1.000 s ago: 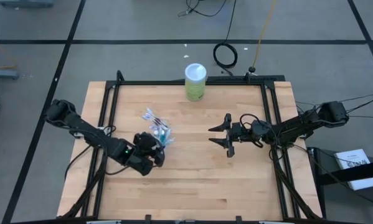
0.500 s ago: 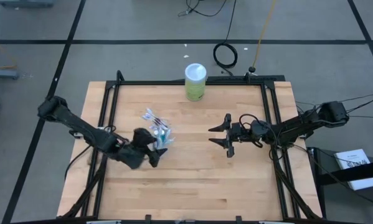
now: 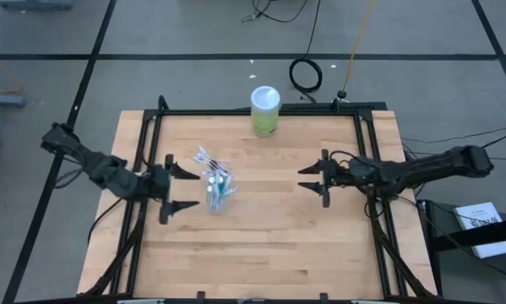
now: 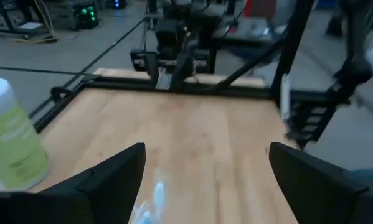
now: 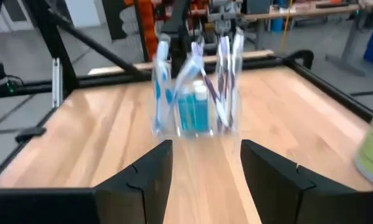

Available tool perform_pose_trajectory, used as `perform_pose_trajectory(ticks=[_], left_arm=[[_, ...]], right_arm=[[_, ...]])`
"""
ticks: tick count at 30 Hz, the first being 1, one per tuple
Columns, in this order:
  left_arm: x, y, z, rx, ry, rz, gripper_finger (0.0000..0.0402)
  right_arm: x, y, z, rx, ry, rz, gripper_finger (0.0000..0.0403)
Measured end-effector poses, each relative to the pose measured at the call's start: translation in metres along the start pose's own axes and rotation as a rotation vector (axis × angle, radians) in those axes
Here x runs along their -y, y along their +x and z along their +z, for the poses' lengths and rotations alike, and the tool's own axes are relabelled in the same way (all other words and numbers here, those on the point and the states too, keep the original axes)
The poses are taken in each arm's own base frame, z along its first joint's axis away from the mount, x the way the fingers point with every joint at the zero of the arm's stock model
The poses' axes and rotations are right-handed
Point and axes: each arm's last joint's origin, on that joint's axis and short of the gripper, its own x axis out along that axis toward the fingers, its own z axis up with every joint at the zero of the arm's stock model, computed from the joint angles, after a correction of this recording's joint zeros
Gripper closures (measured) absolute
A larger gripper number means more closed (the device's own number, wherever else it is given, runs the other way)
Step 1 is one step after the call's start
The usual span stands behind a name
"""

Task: Pick & Place toothbrushing station
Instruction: Return to Home Position

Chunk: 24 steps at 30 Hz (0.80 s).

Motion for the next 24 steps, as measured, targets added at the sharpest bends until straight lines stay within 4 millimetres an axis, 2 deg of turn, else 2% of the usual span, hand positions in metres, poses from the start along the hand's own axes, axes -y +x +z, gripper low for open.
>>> perform_pose_trajectory(ticks=[2,5,8,11,15,18,24], left_arm=[[-0.003,-0.006,0.003,0.023,-0.03,-0.012,0.0057],[-0.006,-0.01,0.004,0.03,0.037,0.007,0.0057],[-0.009,-0.008,-0.004,-0.021,0.112,0.058,0.0057],[-0.016,-0.003,-0.016,-0.024,0.109,0.147,0.0057],[-0.031,-0.005,-0.041,0.035,0.054,0.161,0.0057],[-0.045,-0.011,-0.068,0.099,0.018,0.148,0.0057],[-0.066,-0.024,-0.116,0.299,-0.024,0.118,0.0057]], right_arm=[[0.001,-0.011,0.003,-0.001,0.021,0.001,0.0222],[0.002,-0.03,0.009,0.017,0.088,0.009,0.0222],[0.003,-0.046,0.012,0.036,0.131,0.015,0.0222],[0.005,-0.06,0.012,0.041,0.08,0.011,0.0222],[0.007,-0.076,0.01,0.045,0.057,0.011,0.0222],[0.008,-0.087,0.009,0.067,0.054,0.014,0.0222],[0.01,-0.098,0.002,0.022,0.051,0.007,0.0222]])
